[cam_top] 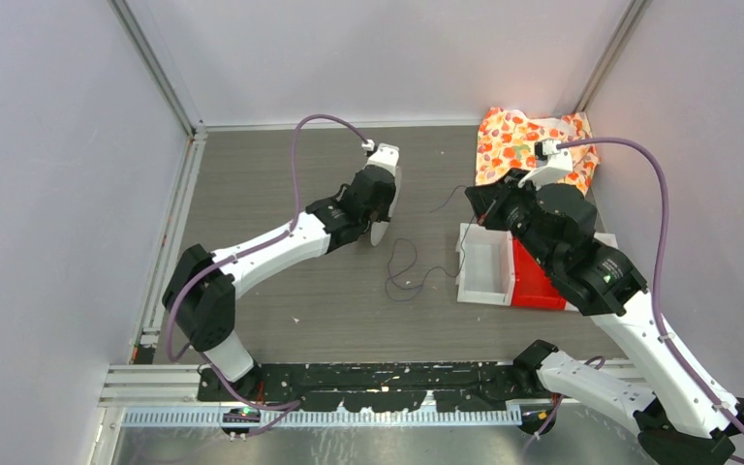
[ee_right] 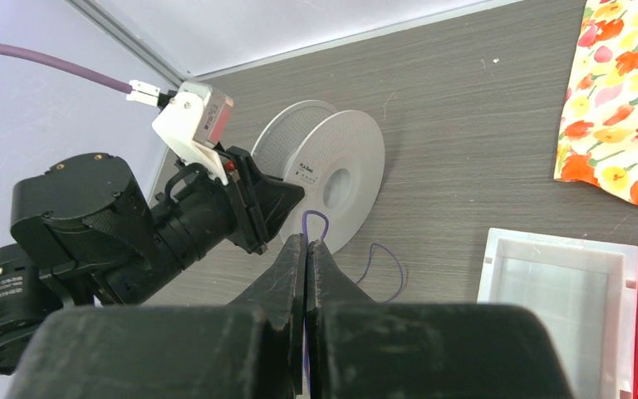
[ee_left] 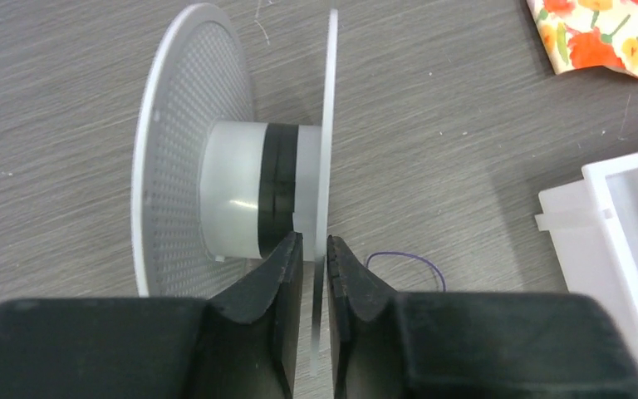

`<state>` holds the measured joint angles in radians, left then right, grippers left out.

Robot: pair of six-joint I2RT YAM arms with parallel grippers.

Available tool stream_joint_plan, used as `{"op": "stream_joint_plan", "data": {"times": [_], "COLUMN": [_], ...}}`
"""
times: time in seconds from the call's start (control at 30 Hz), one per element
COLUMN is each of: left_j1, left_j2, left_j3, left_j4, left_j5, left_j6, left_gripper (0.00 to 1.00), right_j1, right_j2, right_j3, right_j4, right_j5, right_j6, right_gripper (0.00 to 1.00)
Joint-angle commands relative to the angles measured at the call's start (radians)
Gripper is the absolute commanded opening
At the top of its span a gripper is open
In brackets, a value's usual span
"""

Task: Wrap the cables

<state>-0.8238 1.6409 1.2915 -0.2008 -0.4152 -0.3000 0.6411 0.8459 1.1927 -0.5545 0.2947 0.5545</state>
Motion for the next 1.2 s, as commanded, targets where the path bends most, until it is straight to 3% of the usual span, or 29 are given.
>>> {"op": "stream_joint_plan", "data": {"times": [0.0,0.23,0.8,0.93,1.17], "left_j1": [-0.001,-0.001,0.002,0.051,0.189], "left_j2": [-0.012,-0.048,-0.151,-0.111,-0.084], "left_j3": [0.079,0.095,0.277,0.389,0.477], "left_j4": [-0.058,-0.086,-0.281,-0.429,-0.602], "left_j5": [-0.052,-0.009,-0.002,0.008,0.156], "left_j6": [-0.045,-0.036,0.014,0.018,-0.014], "left_gripper": [0.33,0.40,0.41,0.55,0.63], "right_j1": [-0.002,-0.003,-0.002,-0.003,-0.002], "right_j2": [-0.002,0.008,0.042,0.120,0.311], "right_j3": [0.002,0.003,0.020,0.064,0.185], "right_j4": [0.034,0.039,0.054,0.101,0.172], "right_j5": [0.010,0.014,-0.020,-0.070,-0.141], "right_j6": [0.012,0.012,-0.003,-0.022,-0.088], "right_gripper": [0.01,0.01,0.00,0.00,0.00]}}
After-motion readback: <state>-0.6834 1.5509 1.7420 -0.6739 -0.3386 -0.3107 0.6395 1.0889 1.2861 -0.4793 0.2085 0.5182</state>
